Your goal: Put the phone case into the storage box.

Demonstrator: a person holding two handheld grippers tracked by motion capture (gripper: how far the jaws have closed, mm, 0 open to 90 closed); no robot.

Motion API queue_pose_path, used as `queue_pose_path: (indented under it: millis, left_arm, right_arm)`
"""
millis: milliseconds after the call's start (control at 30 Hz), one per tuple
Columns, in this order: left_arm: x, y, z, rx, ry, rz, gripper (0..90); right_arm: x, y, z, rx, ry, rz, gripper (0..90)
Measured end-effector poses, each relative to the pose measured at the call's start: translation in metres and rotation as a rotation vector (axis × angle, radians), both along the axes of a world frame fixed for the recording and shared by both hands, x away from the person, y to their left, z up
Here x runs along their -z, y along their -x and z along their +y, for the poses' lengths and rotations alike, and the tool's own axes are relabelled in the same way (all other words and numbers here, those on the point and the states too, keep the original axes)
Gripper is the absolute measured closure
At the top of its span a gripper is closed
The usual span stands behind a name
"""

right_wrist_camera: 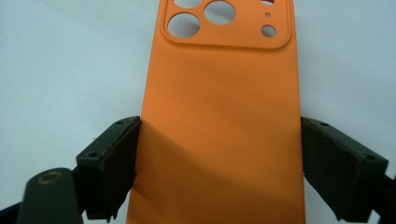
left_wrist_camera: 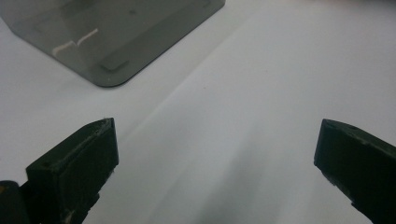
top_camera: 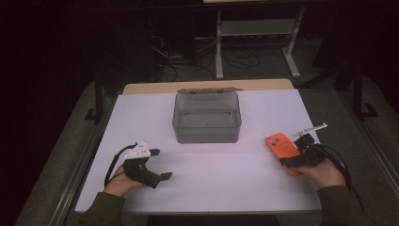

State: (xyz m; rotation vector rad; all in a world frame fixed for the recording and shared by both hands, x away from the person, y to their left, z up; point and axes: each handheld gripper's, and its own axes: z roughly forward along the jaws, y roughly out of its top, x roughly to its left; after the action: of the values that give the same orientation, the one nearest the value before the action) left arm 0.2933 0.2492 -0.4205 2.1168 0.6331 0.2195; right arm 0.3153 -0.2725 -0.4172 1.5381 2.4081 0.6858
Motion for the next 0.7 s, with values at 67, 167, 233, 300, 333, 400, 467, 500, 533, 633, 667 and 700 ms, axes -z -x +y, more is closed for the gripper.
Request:
queue_pose_path:
  millis: [67,167,233,300,333,400,467,500,533,633,667,700]
  left_arm:
    - [0.000,0.000,0.000,0.001,-0.002,0.000,0.0]
    - [0.000,0.000,0.000,0.001,-0.001,0.000,0.0]
    - [0.000,0.000,0.000,0.000,0.001,0.000,0.0]
    - [0.000,0.000,0.000,0.000,0.000,0.000,0.0]
    - [0.000,0.000,0.000,0.000,0.001,-0.001,0.0]
    - [0.000,0.000,0.000,0.000,0.000,-0.001,0.0]
    - [0.000,0.000,0.000,0.001,-0.003,0.000,0.0]
    - [0.000,0.000,0.000,0.001,-0.002,0.000,0.0]
    - [0.000,0.000,-0.001,0.001,-0.003,0.000,0.0]
    - [0.000,0.001,-0.001,0.001,-0.002,0.000,0.0]
    - [0.000,0.000,-0.001,0.002,-0.002,0.000,0.0]
    - [0.000,0.001,-0.001,0.002,-0.002,0.000,0.0]
  right_arm:
    - [-0.002,0.001,0.000,-0.007,-0.004,-0.006,15.4]
    - [-0.006,0.002,0.001,-0.015,-0.006,-0.019,15.4]
    - [-0.008,0.002,0.002,-0.022,-0.005,-0.020,15.4]
    - [-0.009,0.002,0.003,-0.030,-0.005,-0.025,15.4]
    - [-0.009,0.002,0.004,-0.037,-0.008,-0.028,15.4]
    - [-0.010,0.003,0.006,-0.046,-0.009,-0.030,15.4]
    - [-0.011,0.003,0.008,-0.061,-0.011,-0.034,15.4]
    - [-0.011,0.003,0.009,-0.068,-0.009,-0.036,15.4]
    - [-0.011,0.003,0.010,-0.072,-0.011,-0.034,15.4]
    - [-0.012,0.003,0.015,-0.093,-0.018,-0.036,15.4]
    - [-0.012,0.003,0.016,-0.104,-0.015,-0.042,15.4]
    - [-0.013,0.003,0.018,-0.107,-0.016,-0.041,15.4]
